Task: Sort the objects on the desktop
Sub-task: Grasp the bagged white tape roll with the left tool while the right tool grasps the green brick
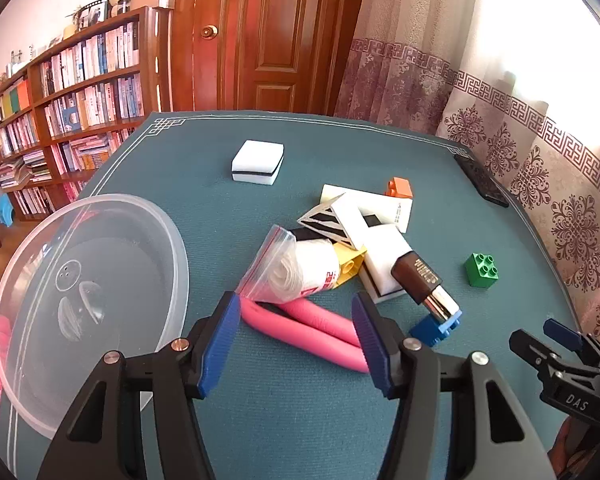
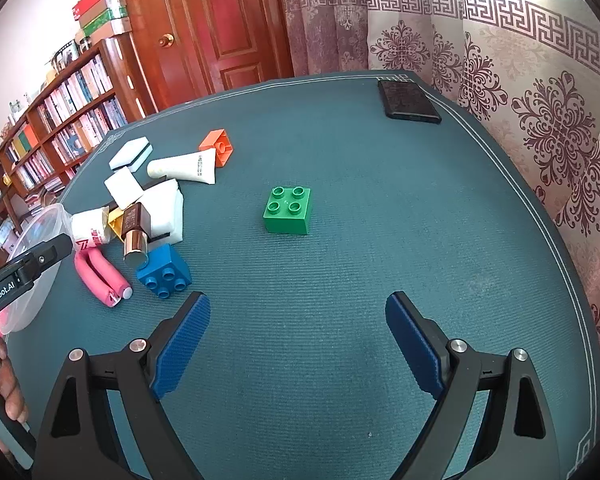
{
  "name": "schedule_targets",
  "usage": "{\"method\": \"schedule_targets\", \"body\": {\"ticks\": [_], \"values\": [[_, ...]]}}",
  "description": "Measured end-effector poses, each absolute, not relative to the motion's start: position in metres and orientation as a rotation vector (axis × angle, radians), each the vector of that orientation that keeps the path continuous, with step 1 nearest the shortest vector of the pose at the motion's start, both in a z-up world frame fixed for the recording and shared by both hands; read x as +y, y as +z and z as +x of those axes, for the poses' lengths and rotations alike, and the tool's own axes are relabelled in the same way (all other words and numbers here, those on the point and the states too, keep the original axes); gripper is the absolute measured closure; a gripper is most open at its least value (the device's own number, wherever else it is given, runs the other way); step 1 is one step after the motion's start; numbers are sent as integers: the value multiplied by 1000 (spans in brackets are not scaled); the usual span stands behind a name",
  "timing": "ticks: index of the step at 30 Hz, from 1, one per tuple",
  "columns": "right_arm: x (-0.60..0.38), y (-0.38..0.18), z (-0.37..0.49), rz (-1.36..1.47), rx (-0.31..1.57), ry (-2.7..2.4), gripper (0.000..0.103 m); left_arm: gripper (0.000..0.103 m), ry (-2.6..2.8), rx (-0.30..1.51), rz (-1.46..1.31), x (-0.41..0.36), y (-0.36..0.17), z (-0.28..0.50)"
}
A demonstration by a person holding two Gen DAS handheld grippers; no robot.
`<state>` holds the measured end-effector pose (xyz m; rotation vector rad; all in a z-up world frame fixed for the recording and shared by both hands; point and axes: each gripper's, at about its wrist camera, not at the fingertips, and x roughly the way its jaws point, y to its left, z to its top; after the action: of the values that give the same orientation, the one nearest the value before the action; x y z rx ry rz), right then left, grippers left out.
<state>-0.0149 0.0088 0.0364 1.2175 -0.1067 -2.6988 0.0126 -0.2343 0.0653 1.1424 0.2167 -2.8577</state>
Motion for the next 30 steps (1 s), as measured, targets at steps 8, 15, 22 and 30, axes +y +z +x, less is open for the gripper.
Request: {"method": "schedule_targets", "body": {"ticks": [8, 15, 22, 30], "values": [[1, 41, -37, 1189, -77, -2715, 11, 41, -2845, 206, 1153, -233, 59, -14], [-12, 38, -50, 1183, -40, -2710, 11, 41, -2838, 206, 1169, -233, 52, -26], [-26, 37, -60, 1155, 26, -2721, 15, 49, -2845, 217, 1158, -237, 49, -31], [-27, 26, -69, 1172, 25, -2732, 25, 56, -2866, 160, 1099, -234, 48, -29]]}}
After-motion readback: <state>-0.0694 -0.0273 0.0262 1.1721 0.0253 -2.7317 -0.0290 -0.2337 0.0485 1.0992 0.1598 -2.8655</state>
